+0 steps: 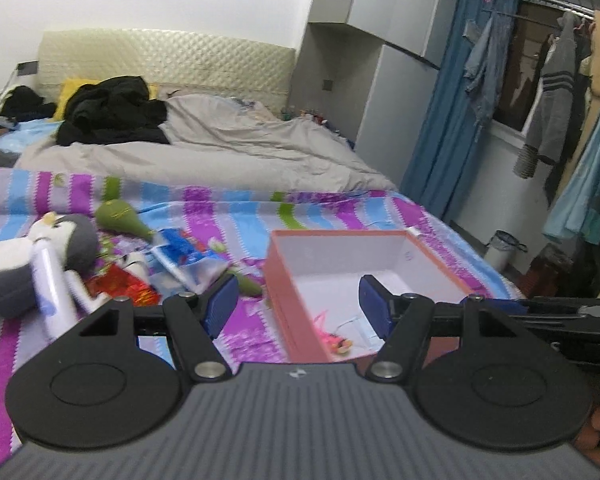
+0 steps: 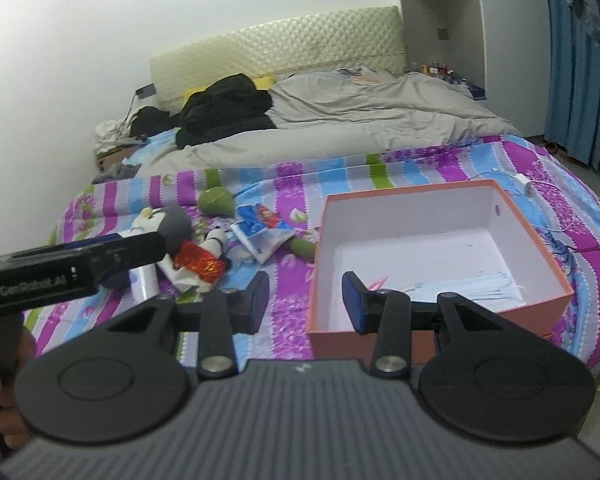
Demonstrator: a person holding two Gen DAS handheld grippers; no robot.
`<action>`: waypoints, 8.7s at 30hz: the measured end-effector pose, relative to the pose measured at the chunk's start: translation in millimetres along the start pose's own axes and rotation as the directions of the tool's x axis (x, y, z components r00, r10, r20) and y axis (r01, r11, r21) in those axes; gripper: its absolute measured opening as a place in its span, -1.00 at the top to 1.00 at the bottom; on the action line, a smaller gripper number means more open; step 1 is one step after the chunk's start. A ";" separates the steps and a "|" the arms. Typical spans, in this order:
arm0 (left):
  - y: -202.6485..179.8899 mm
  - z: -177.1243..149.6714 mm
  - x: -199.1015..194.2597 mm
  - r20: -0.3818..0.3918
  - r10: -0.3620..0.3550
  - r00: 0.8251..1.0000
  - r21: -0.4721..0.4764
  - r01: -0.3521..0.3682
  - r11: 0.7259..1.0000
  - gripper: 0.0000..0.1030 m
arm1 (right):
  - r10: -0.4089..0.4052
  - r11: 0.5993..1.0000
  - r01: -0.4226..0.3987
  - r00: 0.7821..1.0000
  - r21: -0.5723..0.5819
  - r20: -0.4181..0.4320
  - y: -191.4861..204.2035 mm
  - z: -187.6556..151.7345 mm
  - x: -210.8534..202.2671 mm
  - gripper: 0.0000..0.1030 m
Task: Organize soft objects
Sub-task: 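Withdraw both tools from the box back toward the bed items, then grasp red tea packet with left gripper while right gripper grasps clear plastic item, then lift red packet and clear item and carry them toward the pink box, then lower both items into the pink box and open both grippers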
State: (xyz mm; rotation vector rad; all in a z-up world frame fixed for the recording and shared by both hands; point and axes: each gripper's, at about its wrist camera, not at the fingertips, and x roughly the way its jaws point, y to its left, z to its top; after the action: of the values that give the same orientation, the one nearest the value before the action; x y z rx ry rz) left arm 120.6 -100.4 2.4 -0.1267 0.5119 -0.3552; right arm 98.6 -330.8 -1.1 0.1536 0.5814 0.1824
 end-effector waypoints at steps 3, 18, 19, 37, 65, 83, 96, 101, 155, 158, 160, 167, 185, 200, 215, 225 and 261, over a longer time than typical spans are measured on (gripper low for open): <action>14.7 -12.2 -6.1 -0.011 0.027 1.000 -0.011 -0.027 1.000 -0.39 | 0.014 1.000 -0.014 1.000 -0.012 -0.002 12.3 -9.2 4.0 0.16; 76.9 -75.5 -18.8 -0.052 0.115 0.992 -0.080 -0.119 0.990 -0.39 | 0.098 0.992 -0.101 0.994 -0.070 -0.048 68.2 -72.3 31.8 0.16; 79.0 -78.4 -18.9 -0.055 0.120 0.991 -0.081 -0.124 0.989 -0.39 | 0.099 0.992 -0.102 0.994 -0.073 -0.047 71.1 -75.5 32.9 0.16; 103.1 -133.1 -2.8 -0.079 0.159 0.984 -0.119 -0.167 0.979 -0.39 | 0.124 0.987 -0.123 0.992 -0.102 0.004 85.7 -135.3 76.7 0.16; 182.9 -111.1 145.0 -0.192 0.240 0.952 -0.193 -0.277 0.941 -0.39 | 0.092 0.979 -0.079 0.994 -0.188 0.057 90.9 -143.5 207.1 0.16; 216.5 -76.8 239.1 -0.231 0.241 0.943 -0.302 -0.305 0.903 -0.39 | 0.067 0.986 -0.064 0.998 -0.152 0.018 80.0 -114.8 287.4 -0.15; 243.6 -53.4 286.0 -0.248 0.283 0.927 -0.393 -0.363 0.845 -0.57 | 0.141 0.963 -0.138 0.990 -0.229 -0.004 93.5 -104.0 320.1 -0.21; 247.4 -48.0 299.9 -0.283 0.304 0.910 -0.383 -0.397 0.834 -0.57 | 0.132 0.966 -0.132 0.991 -0.224 -0.016 92.8 -100.8 327.9 -0.21; 197.8 -84.1 201.9 -0.433 0.315 0.845 -0.083 -0.385 0.919 -0.22 | 0.210 0.947 -0.220 0.975 -0.234 -0.065 89.0 -105.2 285.5 0.61; 196.2 -94.3 192.3 -0.442 0.316 0.840 -0.090 -0.392 0.916 -0.22 | 0.207 0.949 -0.217 0.976 -0.229 -0.067 86.9 -107.3 281.2 0.61; 195.8 -101.1 185.0 -0.450 0.315 0.836 -0.099 -0.397 0.912 -0.22 | 0.213 0.949 -0.223 0.975 -0.221 -0.070 86.1 -108.4 278.9 0.61; 195.0 -121.7 160.8 -0.470 0.314 0.825 -0.111 -0.408 0.906 -0.22 | 0.226 0.951 -0.234 0.972 -0.201 -0.064 86.9 -109.8 262.7 0.61; 172.1 -132.8 127.5 -0.440 0.264 0.858 -0.146 -0.358 0.922 -0.22 | 0.148 0.968 -0.160 0.986 -0.193 -0.075 82.3 -123.5 215.5 0.61; 134.8 -79.9 109.5 -0.397 0.181 0.900 -0.138 -0.253 0.957 -0.22 | 0.102 0.986 -0.106 0.994 -0.130 -0.042 62.5 -76.7 150.1 0.61; 53.4 26.2 122.7 -0.271 0.080 0.959 -0.108 -0.113 0.988 -0.22 | 0.014 0.995 -0.005 0.995 -0.100 0.095 5.9 24.5 97.9 0.61; -9.7 64.0 169.5 -0.268 0.013 0.963 -0.059 -0.030 0.998 -0.22 | -0.111 0.992 0.116 0.989 -0.049 0.093 -60.4 64.5 93.8 0.61; -94.0 2.2 309.2 -0.446 -0.097 0.890 0.004 0.110 0.994 -0.63 | -0.242 0.940 0.294 0.933 0.175 -0.267 -204.7 10.0 159.5 0.30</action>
State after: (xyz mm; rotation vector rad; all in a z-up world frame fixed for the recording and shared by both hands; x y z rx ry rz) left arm 344.6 -300.2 -117.5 -0.0421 0.9574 -0.5006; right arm 261.0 -496.7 -117.4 0.2587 0.8598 -0.1329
